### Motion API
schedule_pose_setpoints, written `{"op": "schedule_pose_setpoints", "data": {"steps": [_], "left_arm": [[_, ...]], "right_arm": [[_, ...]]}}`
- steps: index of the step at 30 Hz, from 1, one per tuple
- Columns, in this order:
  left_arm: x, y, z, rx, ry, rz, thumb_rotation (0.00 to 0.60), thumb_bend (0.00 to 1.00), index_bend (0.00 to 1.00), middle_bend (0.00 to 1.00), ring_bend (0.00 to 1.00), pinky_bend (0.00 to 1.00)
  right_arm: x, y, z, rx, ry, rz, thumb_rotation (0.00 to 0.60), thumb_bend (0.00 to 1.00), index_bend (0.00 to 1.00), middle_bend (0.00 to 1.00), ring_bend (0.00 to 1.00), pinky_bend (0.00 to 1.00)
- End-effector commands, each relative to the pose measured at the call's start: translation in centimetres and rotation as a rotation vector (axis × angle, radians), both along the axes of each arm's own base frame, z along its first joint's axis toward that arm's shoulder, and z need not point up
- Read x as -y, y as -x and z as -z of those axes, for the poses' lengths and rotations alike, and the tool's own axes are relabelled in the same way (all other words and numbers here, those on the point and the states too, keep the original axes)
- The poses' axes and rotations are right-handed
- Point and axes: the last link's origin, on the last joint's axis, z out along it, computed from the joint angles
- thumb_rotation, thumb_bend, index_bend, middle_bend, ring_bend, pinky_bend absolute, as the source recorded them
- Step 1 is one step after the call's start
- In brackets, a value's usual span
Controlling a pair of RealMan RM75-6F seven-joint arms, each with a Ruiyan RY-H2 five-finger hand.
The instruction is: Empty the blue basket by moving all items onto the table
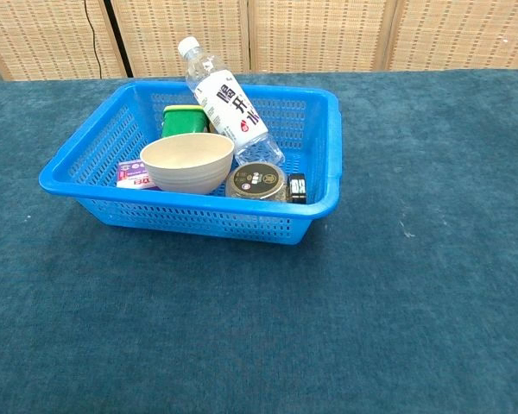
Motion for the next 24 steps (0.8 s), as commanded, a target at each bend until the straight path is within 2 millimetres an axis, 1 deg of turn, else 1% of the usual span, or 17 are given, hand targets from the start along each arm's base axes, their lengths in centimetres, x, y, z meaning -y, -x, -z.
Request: {"op": "schedule_pose_setpoints", "data": {"steps": [1,10,13,15,19,24], "left_arm": [[0.0,0.0,0.0,0.001,0.002,-0.001,0.6,0.06,0.0,0.0,0.0,0.0],[0.1,0.0,-0.2,0.004,-0.005,0.001,0.6,0.06,0.0,0.0,0.0,0.0],[0.2,0.0,-0.2,0.005,-0.005,-0.001,0.6,0.06,0.0,0.0,0.0,0.0],[0.1,0.1,-0.3,0.005,-0.007,-0.004,0.6,0.06,0.0,0.0,0.0,0.0],[-0.1,0.0,-0.2,0.005,-0.006,-0.007,0.6,0.06,0.0,0.0,0.0,0.0],[-0.2,-0.1,0.0,-0.002,0.0,-0.006,0.6,0.06,0.0,0.0,0.0,0.0]], "right_arm": [[0.0,0.0,0.0,0.002,-0.001,-0.001,0.6,0.0,0.0,0.0,0.0,0.0],[0.1,-0.1,0.1,0.02,-0.016,0.004,0.6,0.0,0.0,0.0,0.0,0.0],[0.6,-0.3,0.5,0.042,-0.038,0.008,0.6,0.0,0.0,0.0,0.0,0.0],[1.4,-0.8,0.7,0.055,-0.068,0.001,0.6,0.0,0.0,0.0,0.0,0.0],[3.6,-2.7,1.3,0.118,-0.144,-0.041,0.6,0.0,0.0,0.0,0.0,0.0],[6.5,-6.8,2.7,0.218,-0.275,-0.115,0.6,0.0,0.0,0.0,0.0,0.0]]}}
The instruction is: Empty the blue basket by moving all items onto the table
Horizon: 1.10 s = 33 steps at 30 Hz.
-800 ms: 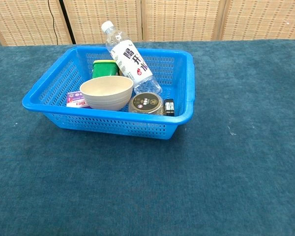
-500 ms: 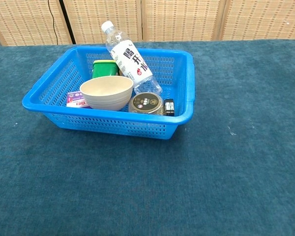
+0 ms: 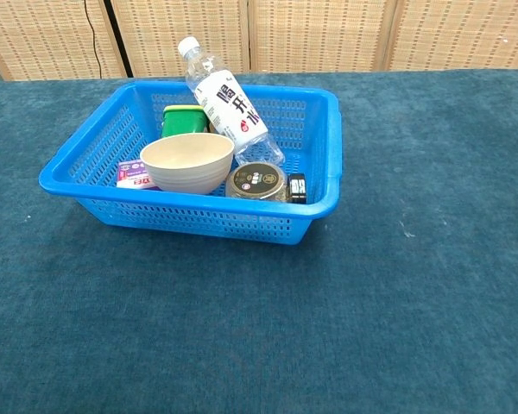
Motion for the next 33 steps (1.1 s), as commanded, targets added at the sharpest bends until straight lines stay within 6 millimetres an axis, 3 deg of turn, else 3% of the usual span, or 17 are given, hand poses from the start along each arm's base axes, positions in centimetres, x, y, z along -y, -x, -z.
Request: {"op": "schedule_pose_setpoints", "data": {"steps": [1,14,21,33], "left_arm": [[0.0,-0.1,0.1,-0.003,0.002,0.001,0.6,0.06,0.0,0.0,0.0,0.0],[-0.7,-0.3,0.8,-0.021,0.007,-0.017,0.6,0.06,0.0,0.0,0.0,0.0],[-1.3,-0.3,1.2,-0.037,0.012,-0.028,0.6,0.06,0.0,0.0,0.0,0.0],[-2.8,-0.1,2.1,-0.067,0.025,-0.056,0.6,0.06,0.0,0.0,0.0,0.0]], "right_arm": [[2.3,-3.4,1.0,0.074,-0.094,-0.058,0.6,0.0,0.0,0.0,0.0,0.0],[11.1,-13.2,6.3,0.198,-0.186,-0.102,0.6,0.0,0.0,0.0,0.0,0.0],[16.0,-16.3,9.7,0.255,-0.197,-0.024,0.6,0.0,0.0,0.0,0.0,0.0],[22.0,-21.2,16.4,0.272,-0.191,0.051,0.6,0.0,0.0,0.0,0.0,0.0]]}}
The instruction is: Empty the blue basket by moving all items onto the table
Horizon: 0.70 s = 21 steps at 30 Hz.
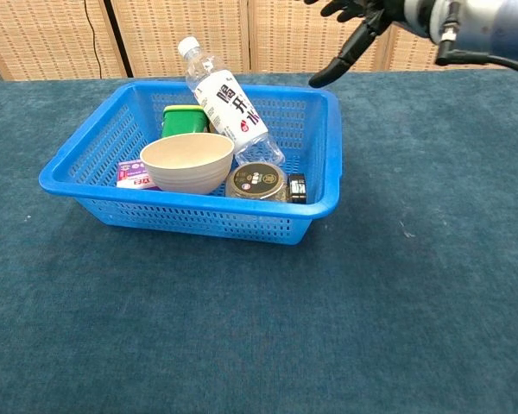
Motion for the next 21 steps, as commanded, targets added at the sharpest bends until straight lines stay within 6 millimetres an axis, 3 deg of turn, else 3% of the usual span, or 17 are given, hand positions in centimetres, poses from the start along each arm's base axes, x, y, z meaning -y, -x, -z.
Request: {"op": "schedule_pose_setpoints", "data": {"steps": [1,13,21], "left_arm": [[-0.3,0.1,0.0,-0.003,-0.007,-0.007,0.6,0.06,0.0,0.0,0.0,0.0],[-0.7,0.8,-0.3,-0.005,-0.033,-0.047,0.6,0.06,0.0,0.0,0.0,0.0],[-1.1,1.1,-0.1,-0.012,-0.033,-0.066,0.6,0.06,0.0,0.0,0.0,0.0]], "right_arm": [[1.9,-2.6,2.6,0.003,-0.016,0.012,0.6,0.0,0.0,0.0,0.0,0.0],[4.3,-6.5,7.1,0.064,-0.133,0.092,0.6,0.0,0.0,0.0,0.0,0.0],[4.7,-8.5,9.6,0.115,-0.18,0.119,0.6,0.0,0.0,0.0,0.0,0.0]]}}
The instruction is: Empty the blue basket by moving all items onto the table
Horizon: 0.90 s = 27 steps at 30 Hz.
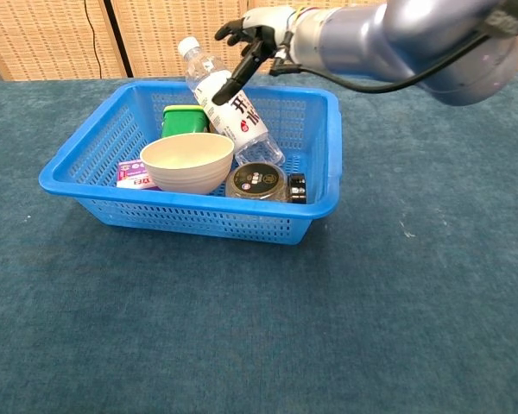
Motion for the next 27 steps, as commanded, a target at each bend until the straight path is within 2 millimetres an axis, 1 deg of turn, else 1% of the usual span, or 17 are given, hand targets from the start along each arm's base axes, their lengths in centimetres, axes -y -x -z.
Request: {"op": "schedule_pose_setpoints", "data": {"steps": [1,6,7,8,9,11,13,14,15,17,19,20,24,27], "left_arm": [[-0.2,0.1,0.1,-0.002,0.0,-0.005,0.6,0.06,0.0,0.0,0.0,0.0],[-0.5,0.3,0.1,0.001,-0.001,-0.017,0.6,0.06,0.0,0.0,0.0,0.0],[-0.6,0.3,0.1,0.001,-0.002,-0.019,0.6,0.06,0.0,0.0,0.0,0.0],[-0.7,0.4,0.1,0.001,-0.002,-0.021,0.6,0.06,0.0,0.0,0.0,0.0],[-0.8,0.4,0.1,0.0,-0.001,-0.024,0.6,0.06,0.0,0.0,0.0,0.0],[-0.9,0.5,0.2,0.0,0.002,-0.028,0.6,0.06,0.0,0.0,0.0,0.0],[-1.0,0.6,0.2,0.002,0.005,-0.031,0.6,0.06,0.0,0.0,0.0,0.0],[-1.1,0.6,0.2,0.003,0.005,-0.032,0.6,0.06,0.0,0.0,0.0,0.0],[-1.1,0.6,0.2,0.003,0.005,-0.032,0.6,0.06,0.0,0.0,0.0,0.0],[-1.1,0.6,0.1,0.003,0.005,-0.033,0.6,0.06,0.0,0.0,0.0,0.0],[-1.1,0.6,0.1,0.005,0.007,-0.034,0.6,0.06,0.0,0.0,0.0,0.0],[-1.1,0.6,0.1,0.006,0.008,-0.034,0.6,0.06,0.0,0.0,0.0,0.0],[-1.0,0.5,0.1,0.011,0.013,-0.027,0.6,0.06,0.0,0.0,0.0,0.0],[-0.6,0.2,0.1,0.016,0.017,-0.013,0.6,0.06,0.0,0.0,0.0,0.0]], "right_arm": [[0.0,-1.2,1.2,0.029,-0.019,0.011,0.6,0.0,0.0,0.0,0.0,0.0],[-0.2,-2.2,3.1,0.018,-0.006,-0.002,0.6,0.0,0.0,0.01,0.0,0.0],[-0.2,-2.3,3.3,0.015,0.005,-0.005,0.6,0.0,0.01,0.05,0.02,0.01],[-0.2,-2.4,3.6,0.019,0.021,-0.003,0.6,0.0,0.04,0.12,0.06,0.05],[-0.1,-2.6,3.7,0.027,0.045,0.001,0.6,0.0,0.07,0.18,0.1,0.09],[-0.1,-2.8,4.0,0.036,0.091,0.003,0.6,0.0,0.23,0.35,0.24,0.23],[0.0,-3.0,4.2,0.036,0.149,-0.003,0.6,0.0,0.35,0.46,0.34,0.34],[0.0,-3.0,4.3,0.042,0.166,-0.003,0.6,0.03,0.42,0.52,0.39,0.4],[0.0,-3.1,4.4,0.052,0.179,-0.003,0.6,0.07,0.45,0.55,0.42,0.44],[0.0,-3.2,4.4,0.068,0.199,-0.006,0.6,0.24,0.52,0.61,0.49,0.53],[0.0,-3.3,4.1,0.088,0.236,-0.024,0.6,0.35,0.55,0.63,0.52,0.57],[0.0,-3.4,3.9,0.093,0.256,-0.038,0.6,0.38,0.55,0.63,0.52,0.59],[0.1,-3.3,3.0,0.114,0.292,-0.061,0.6,0.44,0.56,0.63,0.52,0.63],[0.1,-3.3,1.5,0.159,0.327,-0.084,0.6,0.46,0.56,0.63,0.52,0.64]]}}
